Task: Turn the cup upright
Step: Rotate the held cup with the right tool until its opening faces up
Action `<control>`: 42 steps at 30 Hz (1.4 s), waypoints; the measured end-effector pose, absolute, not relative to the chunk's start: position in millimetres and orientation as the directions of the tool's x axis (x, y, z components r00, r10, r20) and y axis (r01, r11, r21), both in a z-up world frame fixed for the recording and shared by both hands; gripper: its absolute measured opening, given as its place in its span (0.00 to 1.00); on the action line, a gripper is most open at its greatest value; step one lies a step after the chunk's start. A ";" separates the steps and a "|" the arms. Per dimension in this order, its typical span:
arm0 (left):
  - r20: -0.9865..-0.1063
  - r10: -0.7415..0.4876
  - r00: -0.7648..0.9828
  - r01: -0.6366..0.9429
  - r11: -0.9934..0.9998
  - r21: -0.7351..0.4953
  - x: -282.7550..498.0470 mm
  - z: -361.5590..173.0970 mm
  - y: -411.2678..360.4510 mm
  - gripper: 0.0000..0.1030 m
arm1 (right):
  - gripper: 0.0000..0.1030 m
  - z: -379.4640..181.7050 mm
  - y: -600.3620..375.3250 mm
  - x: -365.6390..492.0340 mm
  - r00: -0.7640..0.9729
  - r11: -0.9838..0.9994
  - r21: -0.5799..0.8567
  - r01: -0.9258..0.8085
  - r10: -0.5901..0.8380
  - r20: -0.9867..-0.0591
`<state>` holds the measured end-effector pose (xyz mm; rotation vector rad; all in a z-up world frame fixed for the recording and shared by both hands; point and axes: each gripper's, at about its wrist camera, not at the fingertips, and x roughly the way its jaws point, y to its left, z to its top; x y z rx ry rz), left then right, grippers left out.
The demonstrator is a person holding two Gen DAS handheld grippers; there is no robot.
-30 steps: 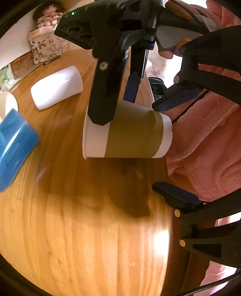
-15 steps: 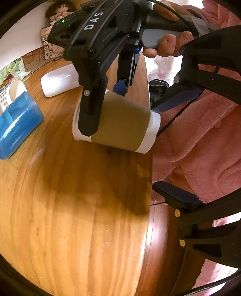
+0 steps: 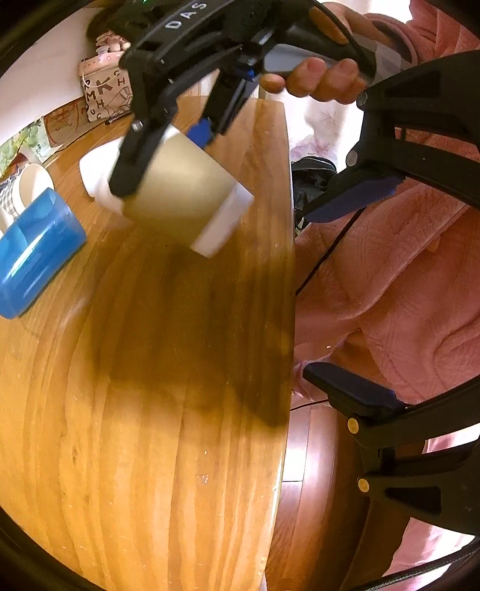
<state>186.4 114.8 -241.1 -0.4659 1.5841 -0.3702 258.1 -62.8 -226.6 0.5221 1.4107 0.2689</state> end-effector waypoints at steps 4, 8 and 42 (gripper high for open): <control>-0.868 -0.496 -0.032 -0.045 0.868 -0.495 186.6 -235.7 108.7 0.79 | 0.66 -210.9 -76.1 254.6 0.288 0.876 0.472 0.097 0.430 -0.856; -0.873 -0.488 -0.021 -0.015 0.873 -0.488 188.2 -231.3 103.2 0.79 | 0.66 -202.2 -86.9 248.1 0.394 0.899 0.434 0.059 0.379 -0.838; -0.877 -0.480 0.007 0.055 0.876 -0.479 180.9 -222.2 96.3 0.79 | 0.66 -213.9 -46.7 200.2 0.623 0.938 0.160 -0.306 0.325 -0.712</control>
